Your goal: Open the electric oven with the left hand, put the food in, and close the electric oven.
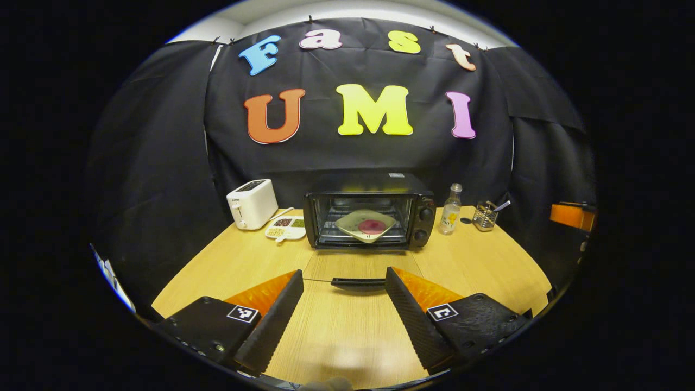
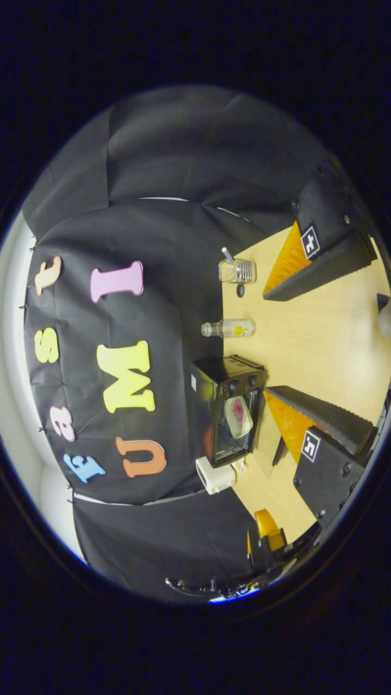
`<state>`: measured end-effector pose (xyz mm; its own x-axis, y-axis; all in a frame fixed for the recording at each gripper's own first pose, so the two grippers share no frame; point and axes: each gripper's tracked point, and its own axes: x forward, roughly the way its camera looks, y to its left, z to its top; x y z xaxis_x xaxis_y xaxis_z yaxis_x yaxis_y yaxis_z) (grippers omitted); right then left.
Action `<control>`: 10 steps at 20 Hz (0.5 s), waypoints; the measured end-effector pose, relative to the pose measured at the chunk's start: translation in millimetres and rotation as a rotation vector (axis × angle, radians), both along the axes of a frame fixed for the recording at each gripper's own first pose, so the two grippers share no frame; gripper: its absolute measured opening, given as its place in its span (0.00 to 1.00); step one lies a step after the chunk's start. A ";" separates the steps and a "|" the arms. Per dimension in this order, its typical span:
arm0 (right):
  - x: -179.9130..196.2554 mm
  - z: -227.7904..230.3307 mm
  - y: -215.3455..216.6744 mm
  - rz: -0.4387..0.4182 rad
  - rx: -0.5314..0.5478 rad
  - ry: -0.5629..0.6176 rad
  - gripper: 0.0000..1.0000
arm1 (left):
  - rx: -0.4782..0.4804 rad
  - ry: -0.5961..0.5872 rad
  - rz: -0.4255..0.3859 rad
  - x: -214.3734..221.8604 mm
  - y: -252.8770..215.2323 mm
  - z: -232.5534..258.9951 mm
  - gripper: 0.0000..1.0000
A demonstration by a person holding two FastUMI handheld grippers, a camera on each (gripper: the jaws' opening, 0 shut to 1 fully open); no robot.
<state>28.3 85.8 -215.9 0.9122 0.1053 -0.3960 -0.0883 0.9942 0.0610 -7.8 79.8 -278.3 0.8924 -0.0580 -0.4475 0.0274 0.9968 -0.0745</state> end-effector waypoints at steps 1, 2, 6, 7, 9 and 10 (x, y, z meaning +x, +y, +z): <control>-7.0 4.0 -8.3 -0.004 0.008 0.009 0.99 | -0.003 0.017 0.002 0.6 -5.3 -7.9 0.97; -10.9 8.1 -13.9 -0.007 0.014 0.010 0.96 | -0.001 0.034 0.005 0.6 -8.8 -16.6 0.97; -22.1 32.4 -25.7 -0.053 -0.036 -0.017 0.99 | -0.001 0.098 -0.023 8.5 -24.9 -61.1 0.97; -22.1 38.5 -27.3 -0.068 -0.056 -0.026 0.99 | -0.001 0.119 -0.036 10.5 -28.2 -73.2 0.97; -23.2 46.2 -22.5 -0.098 -0.075 -0.026 0.99 | 0.002 0.133 -0.066 20.0 -31.8 -93.9 0.97; -23.8 49.8 -20.3 -0.113 -0.083 -0.025 0.99 | -0.002 0.142 -0.082 25.7 -35.1 -105.2 0.97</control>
